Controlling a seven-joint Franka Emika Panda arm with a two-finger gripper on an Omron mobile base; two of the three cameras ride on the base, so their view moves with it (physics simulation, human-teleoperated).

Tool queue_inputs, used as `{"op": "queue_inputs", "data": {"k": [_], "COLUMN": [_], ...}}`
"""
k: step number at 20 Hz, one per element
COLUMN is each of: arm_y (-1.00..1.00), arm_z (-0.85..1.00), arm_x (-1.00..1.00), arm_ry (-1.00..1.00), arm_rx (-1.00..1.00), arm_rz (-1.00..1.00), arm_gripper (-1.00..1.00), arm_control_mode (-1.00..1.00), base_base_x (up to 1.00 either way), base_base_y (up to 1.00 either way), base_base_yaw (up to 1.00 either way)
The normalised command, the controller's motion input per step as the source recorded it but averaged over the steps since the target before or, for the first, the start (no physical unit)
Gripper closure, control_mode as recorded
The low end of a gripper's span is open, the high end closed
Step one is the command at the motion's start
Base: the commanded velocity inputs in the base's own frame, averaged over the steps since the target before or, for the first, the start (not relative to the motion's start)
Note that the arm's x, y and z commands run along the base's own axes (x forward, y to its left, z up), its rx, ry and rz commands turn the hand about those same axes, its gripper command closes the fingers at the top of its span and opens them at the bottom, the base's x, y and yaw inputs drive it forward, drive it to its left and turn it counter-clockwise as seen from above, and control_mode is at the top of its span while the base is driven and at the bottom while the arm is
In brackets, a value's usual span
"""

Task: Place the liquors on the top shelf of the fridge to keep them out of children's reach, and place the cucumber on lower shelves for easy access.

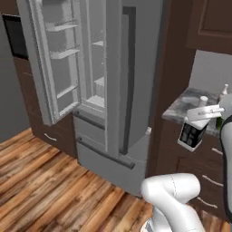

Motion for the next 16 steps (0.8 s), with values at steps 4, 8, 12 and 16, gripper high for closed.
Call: {"op": "queue_inputs", "data": {"k": [4, 8, 12, 16], "arm_y": [0.00, 0.00, 0.00, 0.00], "arm_z": [0.00, 0.00, 0.00, 0.00], "arm_x": [0.00, 0.00, 0.00, 0.00], "arm_ry": [0.00, 0.00, 0.00, 0.00], "arm_rx": [0.00, 0.00, 0.00, 0.00], "arm_rz": [0.00, 0.00, 0.00, 0.00], "arm_gripper": [1.00, 1.00, 1.00, 1.00], "arm_control_mode": [1.00, 1.00, 1.00, 1.00], "base_base_x": [0.00, 0.00, 0.06, 0.12], "base_base_y": [1.00, 1.00, 0.96, 0.74], "base_base_yaw": [0.31, 0.28, 0.13, -0.06]}}
